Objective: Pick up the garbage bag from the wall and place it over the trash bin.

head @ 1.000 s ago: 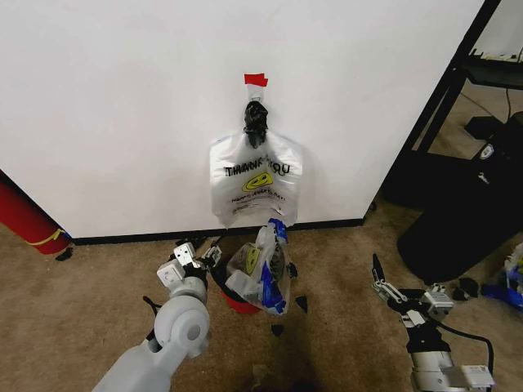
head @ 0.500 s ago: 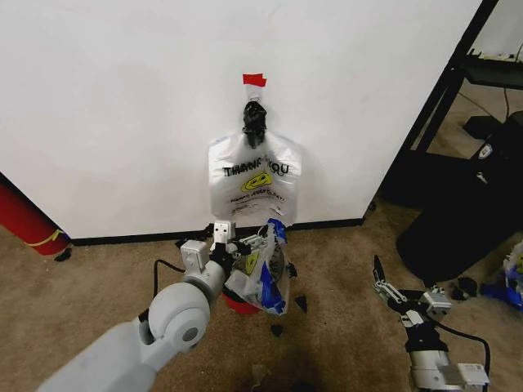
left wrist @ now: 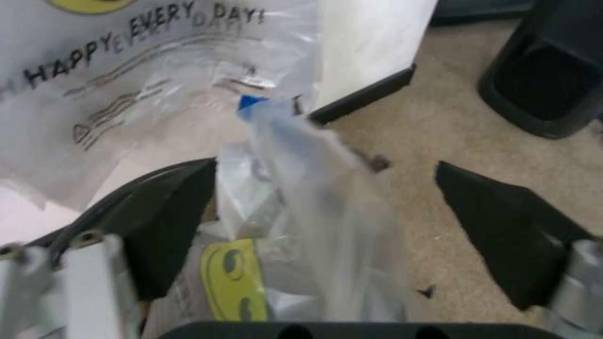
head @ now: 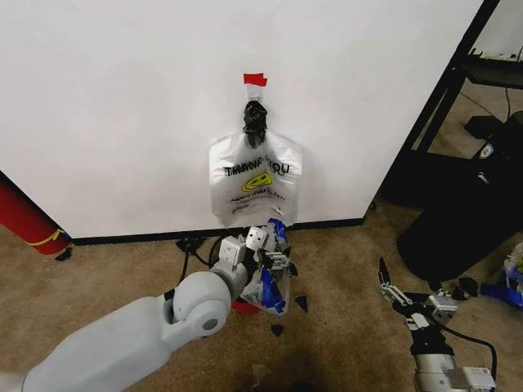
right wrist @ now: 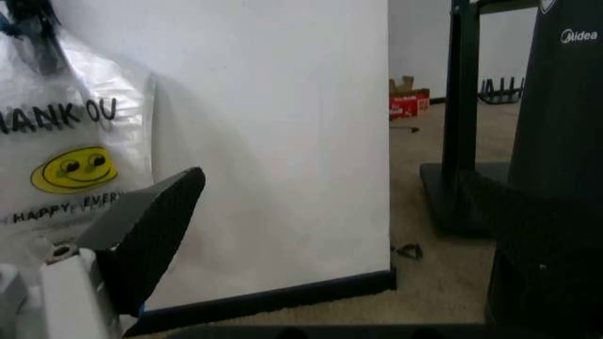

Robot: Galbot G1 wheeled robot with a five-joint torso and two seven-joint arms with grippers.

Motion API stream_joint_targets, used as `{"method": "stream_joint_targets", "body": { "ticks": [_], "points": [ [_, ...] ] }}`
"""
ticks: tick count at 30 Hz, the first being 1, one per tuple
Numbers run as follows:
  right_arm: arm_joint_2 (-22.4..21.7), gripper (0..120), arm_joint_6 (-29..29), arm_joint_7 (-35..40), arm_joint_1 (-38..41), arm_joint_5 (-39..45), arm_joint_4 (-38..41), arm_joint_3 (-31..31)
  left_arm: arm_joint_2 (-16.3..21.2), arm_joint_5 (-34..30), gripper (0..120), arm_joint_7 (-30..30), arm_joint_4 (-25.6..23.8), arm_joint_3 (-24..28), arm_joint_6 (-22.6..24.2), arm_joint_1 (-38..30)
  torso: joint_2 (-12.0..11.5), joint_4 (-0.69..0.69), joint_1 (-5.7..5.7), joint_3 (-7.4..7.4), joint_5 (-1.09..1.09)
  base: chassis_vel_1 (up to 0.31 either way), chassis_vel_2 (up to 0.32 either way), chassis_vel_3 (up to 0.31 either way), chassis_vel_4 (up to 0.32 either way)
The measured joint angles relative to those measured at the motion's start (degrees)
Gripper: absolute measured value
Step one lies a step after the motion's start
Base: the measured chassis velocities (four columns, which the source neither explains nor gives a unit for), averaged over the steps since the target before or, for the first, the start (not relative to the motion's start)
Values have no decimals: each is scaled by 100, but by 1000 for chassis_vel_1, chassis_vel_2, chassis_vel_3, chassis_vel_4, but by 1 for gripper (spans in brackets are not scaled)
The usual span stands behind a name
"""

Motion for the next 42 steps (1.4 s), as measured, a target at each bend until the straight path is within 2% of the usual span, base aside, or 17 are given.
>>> {"method": "stream_joint_targets", "body": {
  "ticks": [4,7,8,12,15,17,22,25,28,29,36,37,42],
  "points": [
    [0,100,0,0,23,7,-8,0,13,-25,77,-48,33,0,-8,1,0,0,0,0,1,0,0,0,0],
    [5,100,-32,1,89,9,-12,-32,22,-23,60,-65,104,-11,-62,77,0,0,0,0,0,0,0,0,0],
    [5,100,-32,1,89,9,-12,-32,22,-23,60,-65,104,-11,-62,77,0,0,0,0,0,0,0,0,0],
    [17,100,-59,4,127,0,-12,-67,39,41,44,-62,154,-53,-137,169,0,0,0,0,0,0,0,0,0],
    [17,100,-65,6,137,-4,-17,-77,47,59,37,-75,163,-87,-185,192,0,-1,0,0,0,0,0,0,0],
    [14,100,-79,12,148,-12,-27,-95,57,72,26,-98,163,-134,-229,231,0,-1,-1,0,0,0,0,0,0],
    [-37,100,-206,87,216,-10,-50,-186,63,100,6,-263,106,-255,-308,383,0,-1,-1,0,0,0,0,0,0],
    [-143,100,-401,166,248,126,-24,-286,77,100,0,-315,54,-336,-320,508,0,-2,-1,0,0,0,0,0,0],
    [-509,100,-922,368,482,443,83,-616,104,148,0,-335,-30,-434,-370,725,0,0,-1,-1,1,0,0,0,0],
    [-509,100,-922,368,482,443,83,-616,104,148,0,-335,-30,-434,-370,725,0,0,-1,-1,1,0,0,0,0],
    [-1525,100,-2338,942,2069,1461,104,-1969,1,304,0,-440,-48,-466,-464,867,0,0,0,0,0,0,0,0,0],
    [-1525,100,-2338,942,2069,1461,104,-1969,1,304,0,-440,-48,-466,-464,867,0,0,0,0,0,0,0,0,0],
    [-1966,100,-3143,1320,3363,1858,-306,-3140,27,326,0,-464,-74,-549,-467,915,0,0,0,0,1,0,0,0,0]
  ]
}}
